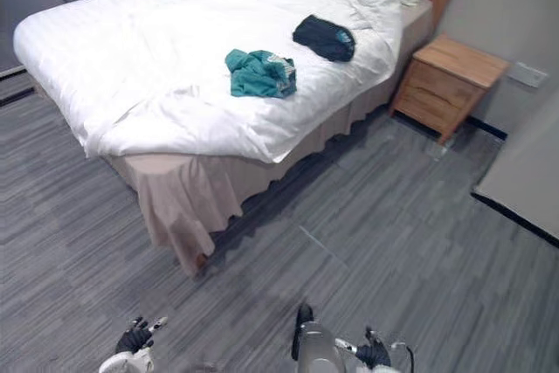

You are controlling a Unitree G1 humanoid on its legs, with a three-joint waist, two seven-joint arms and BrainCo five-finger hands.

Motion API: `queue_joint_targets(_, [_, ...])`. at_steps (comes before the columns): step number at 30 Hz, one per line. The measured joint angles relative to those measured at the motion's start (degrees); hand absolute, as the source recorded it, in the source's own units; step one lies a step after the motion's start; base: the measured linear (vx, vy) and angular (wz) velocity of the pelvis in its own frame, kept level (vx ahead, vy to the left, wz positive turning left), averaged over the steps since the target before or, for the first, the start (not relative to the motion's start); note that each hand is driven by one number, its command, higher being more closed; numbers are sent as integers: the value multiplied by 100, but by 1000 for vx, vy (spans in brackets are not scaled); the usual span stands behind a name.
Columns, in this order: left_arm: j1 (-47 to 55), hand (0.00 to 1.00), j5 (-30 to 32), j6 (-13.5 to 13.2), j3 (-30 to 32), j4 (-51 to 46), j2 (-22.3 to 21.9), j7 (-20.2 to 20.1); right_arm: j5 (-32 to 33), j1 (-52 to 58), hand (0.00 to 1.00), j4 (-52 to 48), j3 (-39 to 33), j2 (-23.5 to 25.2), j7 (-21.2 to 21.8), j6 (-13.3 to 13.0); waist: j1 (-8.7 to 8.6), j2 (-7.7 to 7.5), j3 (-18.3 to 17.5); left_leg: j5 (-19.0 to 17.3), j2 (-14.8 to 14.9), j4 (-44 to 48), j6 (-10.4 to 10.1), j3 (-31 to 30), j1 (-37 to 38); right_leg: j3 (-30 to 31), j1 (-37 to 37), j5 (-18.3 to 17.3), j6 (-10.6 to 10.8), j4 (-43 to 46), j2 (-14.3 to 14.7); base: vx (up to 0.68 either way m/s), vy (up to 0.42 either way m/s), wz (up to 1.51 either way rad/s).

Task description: Tidy the bed and pick cloth on bed and put in laundry

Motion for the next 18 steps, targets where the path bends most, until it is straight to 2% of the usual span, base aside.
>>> queue_joint_targets(1, [-6,0,5,-31,-60,-41,1,-21,5,-34,0,26,-79,-9,-3,-27,-6,2,-1,70,-93,-345,107,159,-39,-107,99,-5,4,-89,-17,365,-95,85])
queue_joint_targets(2, [-59,0,6,-94,-163,-71,2,-30,16,-83,0,118,-183,-43,-25,-92,-10,11,-7,370,-205,-966,557,586,-53,-349,328,-88,67,-181,-14,320,-71,62])
queue_joint_targets(3, [-64,0,6,-93,-193,-83,2,-29,20,-84,0,140,-191,-54,-44,-102,-3,11,-8,522,-203,-1123,705,776,-46,-421,405,-188,116,-145,-8,302,-51,63])
queue_joint_targets(4, [-67,0,7,-80,-235,-85,-1,-28,22,-81,0,147,-184,-70,-82,-104,20,23,-25,837,-234,-1325,787,928,-31,-511,450,-474,199,70,-4,278,21,39])
queue_joint_targets(5, [-44,0,1,19,-283,-28,49,-18,25,-83,0,210,-162,-60,-158,-95,46,-101,-94,873,-408,-1533,786,904,49,-520,389,-914,348,751,-187,273,61,68])
queue_joint_targets(6, [-69,0,4,82,-354,72,63,1,29,-55,0,255,-153,-22,-188,-98,-10,-131,-164,833,-664,-1932,775,561,210,-390,90,-1029,518,1775,-426,380,122,102])
queue_joint_targets(7, [-82,0,14,114,-502,135,105,2,42,25,0,352,-122,15,-193,-96,-64,-241,-169,855,-840,-2198,792,76,367,-14,-398,-789,691,3060,-630,271,82,115])
queue_joint_targets(8, [-94,0,17,120,-555,162,158,3,69,51,0,463,-100,57,-187,-86,-86,-224,-173,891,-852,-2238,800,-109,446,217,-627,-831,780,3451,-630,263,38,143])
queue_joint_targets(9, [-145,0,13,121,-569,196,317,7,107,170,0,619,-96,195,-166,-34,-94,-304,-199,877,-843,-2278,792,-475,462,646,-781,-1155,758,3412,-509,212,-95,155])
queue_joint_targets(10, [-181,0,5,106,-461,200,457,12,148,266,0,673,-94,323,-165,-15,-87,-416,-227,893,-847,-2317,810,-793,470,870,-850,-1240,729,3089,-430,265,-130,157])
queue_joint_targets(11, [-208,0,4,96,-377,200,519,5,208,318,0,677,-96,377,-173,-14,-82,-443,-238,904,-835,-2319,808,-949,466,1000,-866,-1243,726,2851,-378,269,-166,140])
queue_joint_targets(13, [-248,0,-31,50,-27,125,653,7,384,400,0,685,-101,465,-222,-16,-53,-458,-255,951,-782,-2307,641,-1259,463,1421,-851,-1063,703,1978,-254,249,-159,106])
queue_joint_targets(14, [-226,0,-224,42,235,-68,789,23,511,386,0,686,-89,486,-259,2,-23,-549,-316,919,-808,-2307,542,-1321,463,1550,-790,-465,681,1196,-347,283,-247,71])
queue_joint_targets(15, [-228,0,-438,40,458,-282,968,111,517,347,0,691,-85,522,-263,68,58,-690,-402,837,-865,-2298,415,-1309,477,1535,-790,227,759,899,-500,284,-284,51])
queue_joint_targets(16, [-242,0,-513,39,555,-357,1012,147,513,327,0,709,-87,519,-263,101,79,-684,-469,803,-827,-2299,359,-1277,492,1487,-721,89,793,855,-506,319,-322,9])
queue_joint_targets(17, [-249,0,-677,2,687,-690,1056,224,514,240,0,697,-84,458,-243,162,167,-547,-551,762,-602,-2312,229,-951,623,1379,-514,65,773,575,-352,254,-234,-8])
queue_joint_targets(18, [-255,0,-675,-83,706,-862,1061,239,516,190,0,680,-76,421,-236,190,183,-455,-545,773,-533,-2320,200,-803,690,1347,-417,49,747,472,-300,260,-221,-7])
